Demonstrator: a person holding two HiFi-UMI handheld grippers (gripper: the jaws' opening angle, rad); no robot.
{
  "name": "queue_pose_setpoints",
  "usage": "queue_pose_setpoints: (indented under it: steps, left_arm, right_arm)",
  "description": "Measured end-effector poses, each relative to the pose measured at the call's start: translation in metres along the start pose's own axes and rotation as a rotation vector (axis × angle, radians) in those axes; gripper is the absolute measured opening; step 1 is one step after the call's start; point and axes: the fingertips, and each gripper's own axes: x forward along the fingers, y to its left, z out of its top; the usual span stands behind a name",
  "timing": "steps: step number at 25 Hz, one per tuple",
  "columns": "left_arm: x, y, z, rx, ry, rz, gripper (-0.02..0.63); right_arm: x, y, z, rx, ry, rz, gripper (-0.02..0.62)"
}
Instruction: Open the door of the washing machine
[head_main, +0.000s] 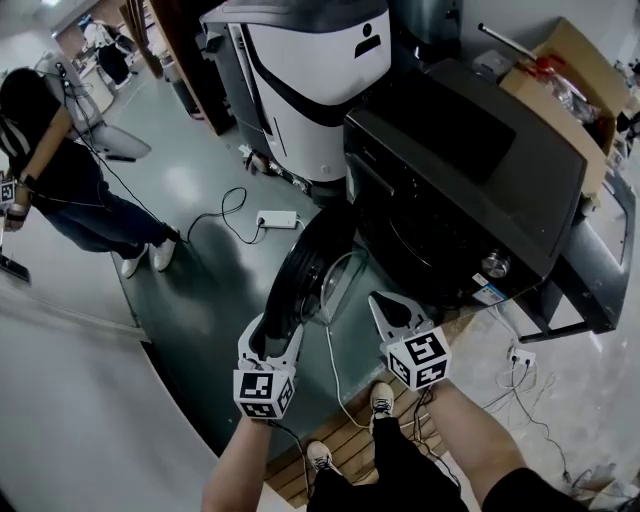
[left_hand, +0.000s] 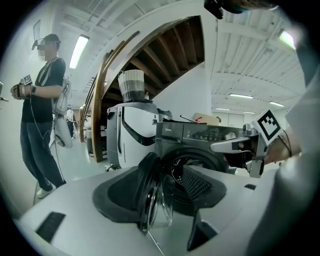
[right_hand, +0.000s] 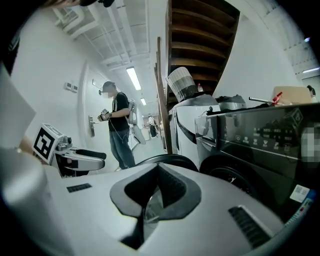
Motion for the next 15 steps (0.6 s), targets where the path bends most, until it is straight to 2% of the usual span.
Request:
queue_pose_setpoints:
  steps: [6,7,9,11,15]
  left_arm:
    - [-0.068,-0.024,0.029,0.027,-0.044,-0.089,0.260]
    - [-0.083,-0.028,0.034,0.040,-0.052,-0.104,0.236]
    - [-0.115,-0.035,0.043,0.056,-0.077,-0.132,0.140]
    - [-0.148,-0.041,0.051,0.060,-0.099,-0.154,0.084]
    - [-0.202,-0.048,0.056,0.090,-0.100,-0.204,0.037]
  right_arm:
    - [-0.045,0.046,0.026,0.013,-0.052,-0.029,0.018]
    - [-0.055,0.055,0.032,0.016,-0.064,-0.036,0.017]
    - [-0.076,0.074,0.042,0.017,-0.088,-0.046,0.017]
    - [-0.099,0.093,0.052,0.017,-0.113,-0.057,0.017]
    - [-0.140,0.135,0.068,0.015,-0.157,-0.089,0.017]
